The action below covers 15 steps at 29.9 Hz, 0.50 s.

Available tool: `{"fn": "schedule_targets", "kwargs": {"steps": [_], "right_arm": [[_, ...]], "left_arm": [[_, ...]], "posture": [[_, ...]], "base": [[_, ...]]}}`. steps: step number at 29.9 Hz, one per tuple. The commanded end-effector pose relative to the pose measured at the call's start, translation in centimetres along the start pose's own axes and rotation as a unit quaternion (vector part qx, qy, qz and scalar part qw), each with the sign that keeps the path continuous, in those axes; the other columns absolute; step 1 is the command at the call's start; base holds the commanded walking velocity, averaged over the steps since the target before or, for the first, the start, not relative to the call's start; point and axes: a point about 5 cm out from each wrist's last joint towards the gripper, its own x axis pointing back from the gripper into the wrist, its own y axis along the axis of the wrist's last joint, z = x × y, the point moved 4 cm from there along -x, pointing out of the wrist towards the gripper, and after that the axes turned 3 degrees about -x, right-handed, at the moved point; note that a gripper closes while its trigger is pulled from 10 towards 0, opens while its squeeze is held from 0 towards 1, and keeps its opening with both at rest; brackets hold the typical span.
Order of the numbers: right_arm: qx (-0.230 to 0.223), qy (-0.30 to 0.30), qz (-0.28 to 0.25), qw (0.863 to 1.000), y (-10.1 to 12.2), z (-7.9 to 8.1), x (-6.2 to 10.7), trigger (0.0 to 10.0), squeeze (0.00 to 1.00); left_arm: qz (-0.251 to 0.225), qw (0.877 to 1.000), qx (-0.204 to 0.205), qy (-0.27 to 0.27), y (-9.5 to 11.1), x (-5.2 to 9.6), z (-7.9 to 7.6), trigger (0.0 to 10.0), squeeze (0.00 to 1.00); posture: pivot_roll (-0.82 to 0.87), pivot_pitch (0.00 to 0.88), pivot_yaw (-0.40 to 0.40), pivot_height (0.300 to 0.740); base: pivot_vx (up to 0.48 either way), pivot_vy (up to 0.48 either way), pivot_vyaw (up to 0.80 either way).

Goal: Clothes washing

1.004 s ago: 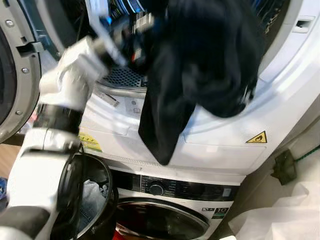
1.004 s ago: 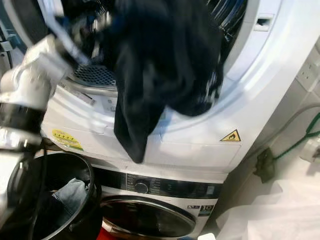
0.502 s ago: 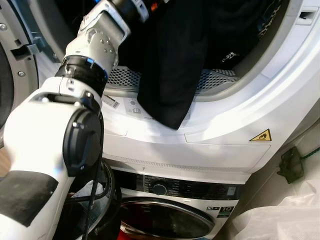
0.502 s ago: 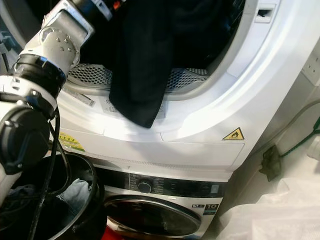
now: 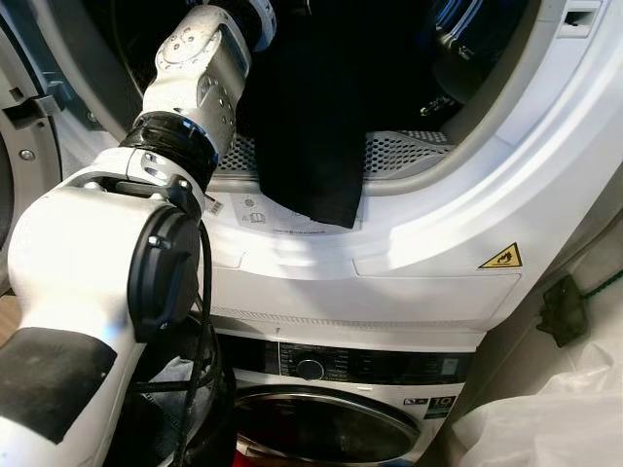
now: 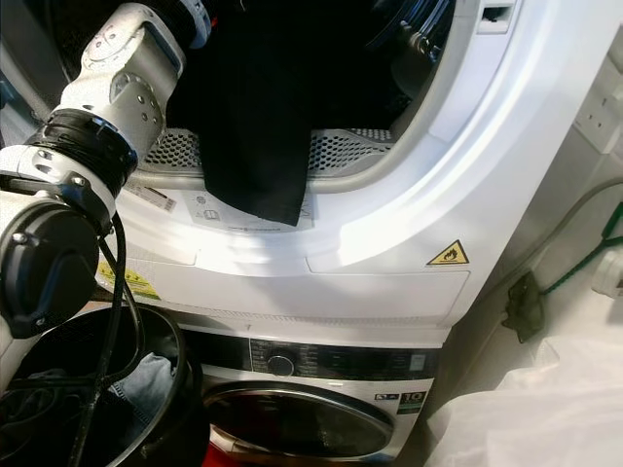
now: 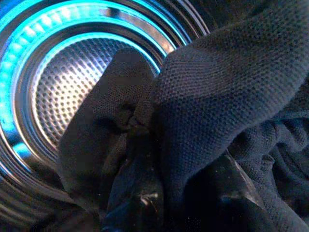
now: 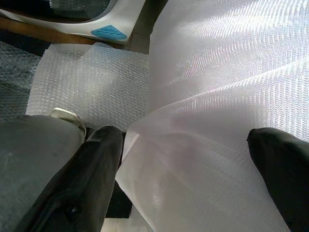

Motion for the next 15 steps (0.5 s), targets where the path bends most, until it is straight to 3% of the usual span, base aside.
{"fn": "schedule_targets", "kwargs": {"steps": [1, 5, 6, 7, 15], "right_arm": [[0.005, 0.016, 0.008, 1.000, -0.7, 1.0, 0.3, 10.0, 0.00], [0.009, 0.020, 0.003, 1.000, -0.4, 1.2, 0.3, 10.0, 0.00], [0.010, 0.022, 0.002, 1.000, -0.4, 1.3, 0.3, 10.0, 0.00], [0.011, 0.022, 0.001, 1.000, -0.4, 1.3, 0.3, 10.0, 0.00], [0.016, 0.030, 0.001, 0.999, -0.1, 1.7, 0.3, 10.0, 0.00]], "left_arm": [[0.041, 0.998, -0.022, -0.031, -1.8, 0.3, -0.7, 10.0, 0.00], [0.102, 0.986, -0.021, -0.131, -4.9, 1.2, -3.2, 10.0, 0.00], [0.107, 0.982, -0.043, -0.153, -5.4, 1.5, -3.6, 10.0, 0.00], [0.113, 0.978, -0.064, -0.165, -5.7, 1.6, -3.8, 10.0, 1.00], [0.119, 0.978, -0.062, -0.158, -5.3, 1.7, -3.1, 10.0, 1.00]], "posture": [[-0.09, 0.013, 0.097, 0.740], [-0.08, 0.026, 0.093, 0.740], [-0.07, 0.028, 0.092, 0.740], [-0.07, 0.028, 0.092, 0.740], [-0.05, 0.026, 0.087, 0.740]], "base": [[0.000, 0.000, 0.00], [0.000, 0.000, 0.00], [0.000, 0.000, 0.00], [0.000, 0.000, 0.00], [0.000, 0.000, 0.00]]}}
